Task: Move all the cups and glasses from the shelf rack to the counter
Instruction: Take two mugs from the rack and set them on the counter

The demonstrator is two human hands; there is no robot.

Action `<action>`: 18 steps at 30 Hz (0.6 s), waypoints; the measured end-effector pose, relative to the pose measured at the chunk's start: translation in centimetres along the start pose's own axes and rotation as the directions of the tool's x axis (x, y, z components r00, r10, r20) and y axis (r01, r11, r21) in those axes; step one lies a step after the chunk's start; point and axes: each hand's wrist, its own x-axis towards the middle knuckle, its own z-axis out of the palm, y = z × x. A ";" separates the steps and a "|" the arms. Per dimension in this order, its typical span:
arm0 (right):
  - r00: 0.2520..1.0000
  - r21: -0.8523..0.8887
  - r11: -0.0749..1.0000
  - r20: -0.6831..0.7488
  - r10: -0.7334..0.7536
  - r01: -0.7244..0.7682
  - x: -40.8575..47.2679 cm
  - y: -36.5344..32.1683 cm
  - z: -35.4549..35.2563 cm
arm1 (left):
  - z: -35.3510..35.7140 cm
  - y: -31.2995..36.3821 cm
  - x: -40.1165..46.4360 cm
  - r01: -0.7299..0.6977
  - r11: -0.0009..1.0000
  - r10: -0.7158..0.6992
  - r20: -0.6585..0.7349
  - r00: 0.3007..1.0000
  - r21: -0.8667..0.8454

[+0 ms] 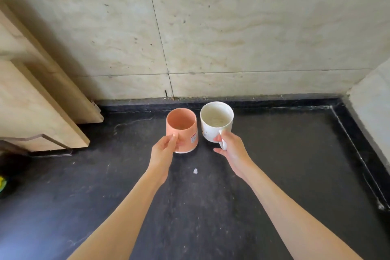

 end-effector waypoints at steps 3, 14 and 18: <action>1.000 0.009 1.000 -0.016 0.013 -0.013 2.4 0.2 0.0 | 0.7 -0.2 2.1 0.003 1.000 -0.004 -0.027 1.000 -0.007; 1.000 -0.055 0.998 0.001 -0.002 0.002 6.0 1.0 -0.3 | 2.8 0.1 6.0 0.012 0.999 -0.011 -0.030 0.999 0.029; 1.000 -0.160 0.987 -0.006 0.000 -0.001 6.4 1.4 -0.3 | 2.6 -0.4 6.2 0.021 0.997 -0.018 -0.040 0.999 0.077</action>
